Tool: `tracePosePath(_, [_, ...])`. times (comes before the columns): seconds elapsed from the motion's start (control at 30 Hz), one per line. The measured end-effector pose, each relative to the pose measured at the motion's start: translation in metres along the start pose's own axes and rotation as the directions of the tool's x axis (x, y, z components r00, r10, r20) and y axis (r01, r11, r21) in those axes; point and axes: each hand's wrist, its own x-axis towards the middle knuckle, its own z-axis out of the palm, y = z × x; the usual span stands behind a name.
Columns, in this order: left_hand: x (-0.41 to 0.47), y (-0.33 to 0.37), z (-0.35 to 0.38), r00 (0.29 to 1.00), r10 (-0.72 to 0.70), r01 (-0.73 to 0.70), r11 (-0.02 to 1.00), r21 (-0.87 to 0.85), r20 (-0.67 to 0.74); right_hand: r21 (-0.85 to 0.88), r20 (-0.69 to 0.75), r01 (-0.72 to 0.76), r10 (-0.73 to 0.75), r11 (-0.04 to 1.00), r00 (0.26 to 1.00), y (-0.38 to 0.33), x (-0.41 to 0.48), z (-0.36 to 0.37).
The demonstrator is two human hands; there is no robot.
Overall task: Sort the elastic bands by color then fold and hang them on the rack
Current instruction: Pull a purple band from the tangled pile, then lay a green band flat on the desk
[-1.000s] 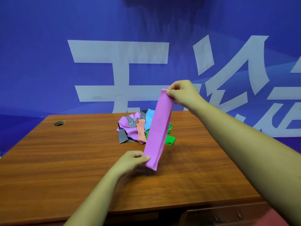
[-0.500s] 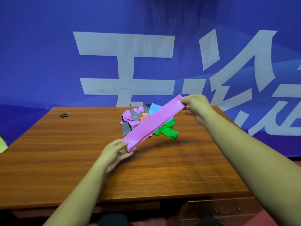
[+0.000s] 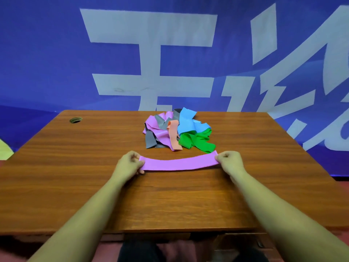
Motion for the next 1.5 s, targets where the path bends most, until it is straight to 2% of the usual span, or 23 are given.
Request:
tracePosePath(0.07, [0.001, -0.006, 0.005, 0.994, 0.08, -0.071, 0.99, 0.12, -0.073, -0.136, -0.013, 0.054, -0.056, 0.989, 0.998, 0.008, 0.005, 0.007])
tracePosePath(0.13, [0.001, -0.007, 0.011, 0.976, 0.186, -0.157, 0.961, 0.228, -0.114, -0.172, -0.031, 0.138, -0.145, 0.975, 0.989, 0.018, 0.005, 0.013])
tracePosePath(0.27, [-0.002, -0.017, 0.021, 0.927, 0.334, -0.252, 0.892, 0.375, -0.171, -0.251, -0.079, 0.377, -0.407, 0.891, 0.91, 0.041, 0.002, 0.023])
tracePosePath(0.37, [-0.004, -0.023, 0.026, 0.892, 0.399, -0.251, 0.828, 0.501, -0.213, -0.285, -0.088, 0.379, -0.418, 0.881, 0.904, 0.046, 0.006, 0.024])
tracePosePath(0.5, [-0.012, -0.019, 0.031, 0.898, 0.366, -0.147, 0.77, 0.621, -0.243, -0.289, -0.075, 0.329, -0.364, 0.899, 0.928, 0.046, 0.01, 0.021])
tracePosePath(0.57, [-0.011, -0.011, 0.033, 0.85, 0.464, -0.212, 0.735, 0.644, -0.25, -0.264, -0.073, 0.307, -0.336, 0.915, 0.939, 0.036, 0.018, 0.015])
tracePosePath(0.63, [-0.002, 0.004, 0.041, 0.811, 0.554, -0.338, 0.706, 0.622, -0.188, -0.292, -0.065, 0.291, -0.322, 0.911, 0.944, 0.023, 0.032, 0.01])
tracePosePath(0.7, [0.012, 0.027, 0.059, 0.793, 0.605, -0.455, 0.661, 0.597, -0.065, -0.328, -0.03, 0.254, -0.278, 0.91, 0.96, 0.011, 0.05, 0.007])
tracePosePath(0.8, [0.031, 0.063, 0.092, 0.786, 0.614, -0.557, 0.648, 0.52, 0.077, -0.386, 0.047, 0.197, -0.194, 0.901, 0.98, 0.0, 0.073, 0.011])
tracePosePath(0.9, [0.056, 0.096, 0.121, 0.81, 0.568, -0.577, 0.728, 0.37, 0.147, -0.46, 0.119, 0.17, -0.129, 0.871, 0.985, -0.002, 0.088, 0.02])
tracePosePath(1.1, [0.107, 0.117, 0.17, 0.781, 0.485, -0.623, 0.645, 0.443, 0.392, -0.463, 0.141, 0.16, -0.105, 0.872, 0.984, 0.001, 0.105, 0.031])
tracePosePath(1.2, [0.12, 0.108, 0.182, 0.758, 0.384, -0.631, 0.636, 0.444, 0.527, -0.394, 0.188, 0.228, -0.165, 0.891, 0.968, -0.008, 0.103, 0.021])
tracePosePath(1.27, [0.125, 0.099, 0.182, 0.723, 0.358, -0.652, 0.636, 0.412, 0.591, -0.352, 0.237, 0.334, -0.262, 0.874, 0.936, -0.02, 0.1, 0.011])
tracePosePath(1.37, [0.124, 0.098, 0.176, 0.694, 0.454, -0.677, 0.675, 0.293, 0.558, -0.412, 0.326, 0.539, -0.433, 0.735, 0.84, -0.051, 0.094, -0.006])
tracePosePath(1.43, [0.119, 0.11, 0.169, 0.708, 0.544, -0.677, 0.705, 0.212, 0.45, -0.437, 0.369, 0.647, -0.532, 0.624, 0.762, -0.075, 0.09, -0.017])
tracePosePath(1.5, [0.113, 0.129, 0.158, 0.716, 0.621, -0.68, 0.723, 0.12, 0.318, -0.441, 0.361, 0.704, -0.608, 0.557, 0.707, -0.101, 0.082, -0.028])
